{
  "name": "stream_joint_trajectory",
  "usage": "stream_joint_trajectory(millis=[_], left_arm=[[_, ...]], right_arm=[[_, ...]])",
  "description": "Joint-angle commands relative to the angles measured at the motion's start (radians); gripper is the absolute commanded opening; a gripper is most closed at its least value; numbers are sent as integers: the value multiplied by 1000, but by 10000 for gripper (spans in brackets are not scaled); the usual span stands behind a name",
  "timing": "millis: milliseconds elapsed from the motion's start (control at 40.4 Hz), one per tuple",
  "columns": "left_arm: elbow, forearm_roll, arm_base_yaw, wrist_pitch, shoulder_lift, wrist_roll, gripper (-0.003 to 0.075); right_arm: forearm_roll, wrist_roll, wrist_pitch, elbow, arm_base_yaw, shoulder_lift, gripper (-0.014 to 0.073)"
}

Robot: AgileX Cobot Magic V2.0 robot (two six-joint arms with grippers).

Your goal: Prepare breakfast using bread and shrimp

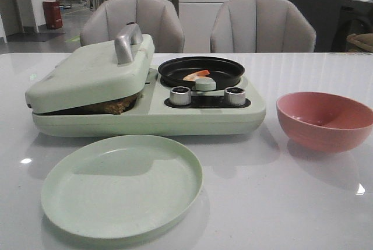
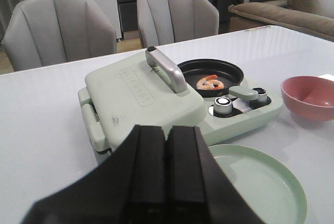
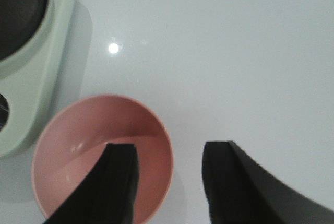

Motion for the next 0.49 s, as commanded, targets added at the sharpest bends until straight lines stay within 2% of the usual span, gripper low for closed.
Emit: stream_joint_trajectory(millis=[0, 346, 470], left_arm=[[-28, -19, -7, -82, 11, -7, 32], [-28, -19, -7, -82, 11, -7, 32], [-28, -19, -7, -82, 11, -7, 32]], right_arm=[[-4, -9, -138, 27, 13, -176, 419], [-4, -9, -313, 247, 155, -548, 419], [38, -8, -372, 358, 186, -656, 419]])
